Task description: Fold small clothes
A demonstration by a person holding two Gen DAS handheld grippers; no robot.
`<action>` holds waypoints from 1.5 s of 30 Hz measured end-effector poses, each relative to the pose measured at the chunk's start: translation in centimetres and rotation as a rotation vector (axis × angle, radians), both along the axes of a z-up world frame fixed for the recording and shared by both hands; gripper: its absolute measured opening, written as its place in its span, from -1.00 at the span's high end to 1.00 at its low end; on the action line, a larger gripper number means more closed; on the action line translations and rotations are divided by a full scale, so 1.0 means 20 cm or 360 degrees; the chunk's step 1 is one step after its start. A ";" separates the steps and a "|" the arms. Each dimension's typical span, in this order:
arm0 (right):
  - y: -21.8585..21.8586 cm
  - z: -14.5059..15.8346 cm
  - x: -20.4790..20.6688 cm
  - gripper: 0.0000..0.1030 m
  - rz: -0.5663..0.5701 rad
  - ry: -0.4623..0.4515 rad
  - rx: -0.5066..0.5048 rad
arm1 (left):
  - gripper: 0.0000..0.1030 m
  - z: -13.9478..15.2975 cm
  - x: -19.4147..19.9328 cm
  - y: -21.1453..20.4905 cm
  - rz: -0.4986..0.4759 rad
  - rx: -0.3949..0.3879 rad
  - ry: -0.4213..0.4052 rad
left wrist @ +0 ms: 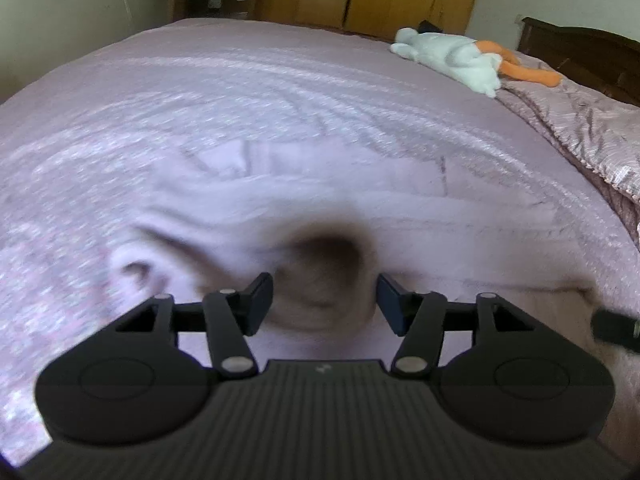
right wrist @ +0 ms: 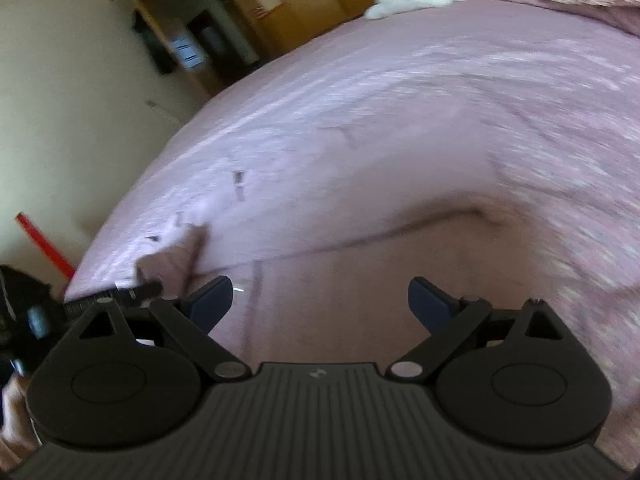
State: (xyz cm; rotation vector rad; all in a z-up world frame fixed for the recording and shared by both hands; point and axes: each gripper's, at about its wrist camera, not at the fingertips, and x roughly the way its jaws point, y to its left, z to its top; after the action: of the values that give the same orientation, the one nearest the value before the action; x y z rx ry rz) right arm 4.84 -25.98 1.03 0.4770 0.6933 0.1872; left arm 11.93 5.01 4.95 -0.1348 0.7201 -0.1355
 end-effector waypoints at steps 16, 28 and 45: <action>0.57 0.03 0.65 -0.89 0.0434 0.0348 0.0290 | -0.17 -0.08 -0.10 0.32 0.0195 -0.0127 0.0080; 0.77 -0.01 0.85 0.65 0.0566 0.0522 0.0272 | -0.17 -0.09 0.00 0.41 0.0171 -0.0326 0.0031; 0.58 0.00 0.70 0.64 0.0479 0.0029 -0.0423 | -0.18 -0.13 0.03 0.34 0.0136 -0.0162 0.0050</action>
State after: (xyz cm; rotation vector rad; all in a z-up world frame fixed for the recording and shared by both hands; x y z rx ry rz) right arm 18.92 -14.31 0.94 0.1184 0.7935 0.3681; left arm 12.49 11.91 2.26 -0.2648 0.7377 -0.0887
